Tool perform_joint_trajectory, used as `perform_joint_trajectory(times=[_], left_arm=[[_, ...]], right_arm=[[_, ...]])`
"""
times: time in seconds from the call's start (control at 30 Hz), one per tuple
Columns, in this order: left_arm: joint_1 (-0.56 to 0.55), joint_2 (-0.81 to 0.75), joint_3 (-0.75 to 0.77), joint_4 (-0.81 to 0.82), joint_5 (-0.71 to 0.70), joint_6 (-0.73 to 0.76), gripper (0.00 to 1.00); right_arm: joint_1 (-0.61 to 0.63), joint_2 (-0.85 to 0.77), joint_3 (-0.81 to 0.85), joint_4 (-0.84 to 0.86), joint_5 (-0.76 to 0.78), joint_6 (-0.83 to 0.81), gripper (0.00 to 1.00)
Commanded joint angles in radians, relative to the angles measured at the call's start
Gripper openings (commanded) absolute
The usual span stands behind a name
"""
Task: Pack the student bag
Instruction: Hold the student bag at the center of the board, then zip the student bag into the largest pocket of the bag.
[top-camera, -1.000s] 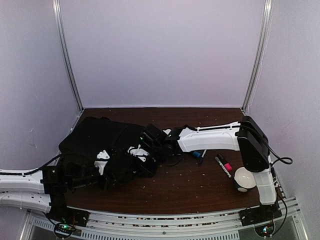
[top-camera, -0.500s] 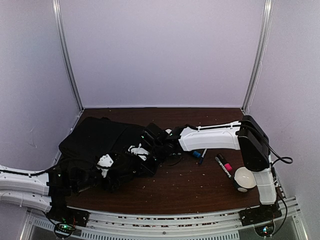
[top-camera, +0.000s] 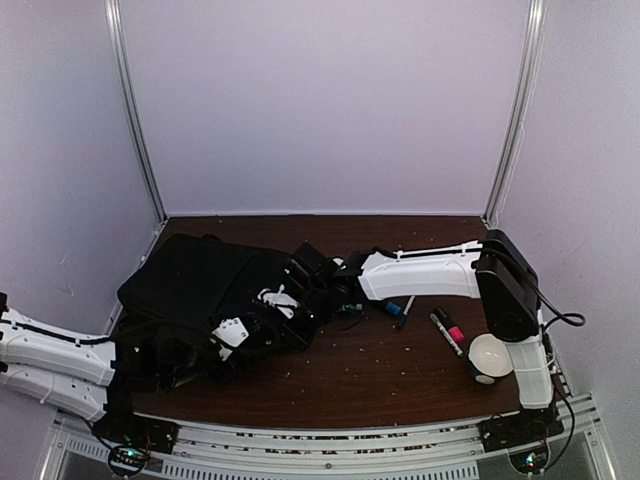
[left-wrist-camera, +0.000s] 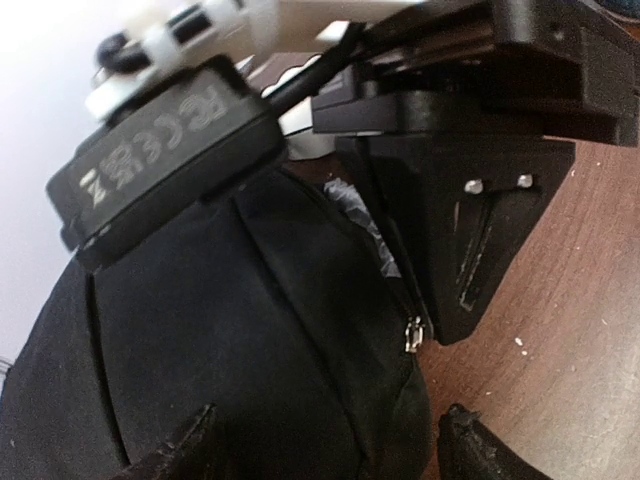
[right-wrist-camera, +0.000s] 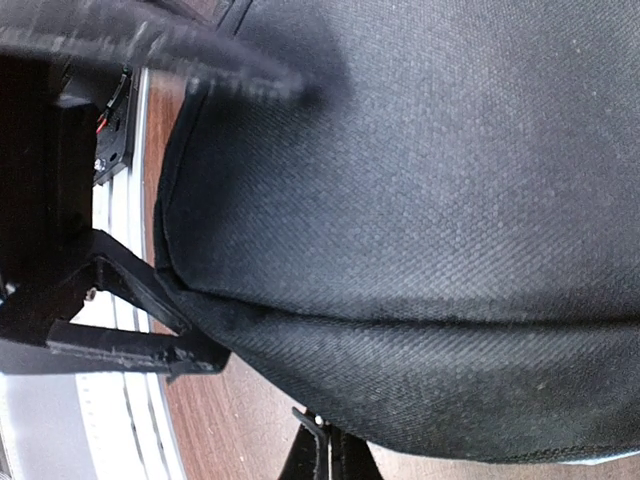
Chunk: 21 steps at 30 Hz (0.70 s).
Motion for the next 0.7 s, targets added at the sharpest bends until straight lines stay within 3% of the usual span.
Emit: perform_joint_trajectory(times=[0.0, 0.13, 0.27, 0.4, 0.67], left_arm=[[-0.017, 0.041, 0.073, 0.045, -0.059, 0.059, 0.66], [-0.018, 0.048, 0.099, 0.011, -0.048, 0.063, 0.45], [-0.018, 0.050, 0.121, -0.062, -0.048, 0.033, 0.11], [-0.018, 0.046, 0.130, -0.111, -0.027, 0.004, 0.00], [-0.018, 0.007, 0.150, -0.192, 0.023, -0.054, 0.00]], right_arm=[[-0.002, -0.052, -0.004, -0.004, -0.052, 0.000, 0.00], [-0.008, -0.061, -0.018, -0.003, -0.051, -0.003, 0.00], [-0.021, -0.065, -0.030, -0.003, -0.042, -0.005, 0.00], [-0.038, -0.068, -0.039, -0.004, -0.043, -0.007, 0.00], [-0.085, -0.058, -0.039, -0.018, 0.017, -0.017, 0.00]])
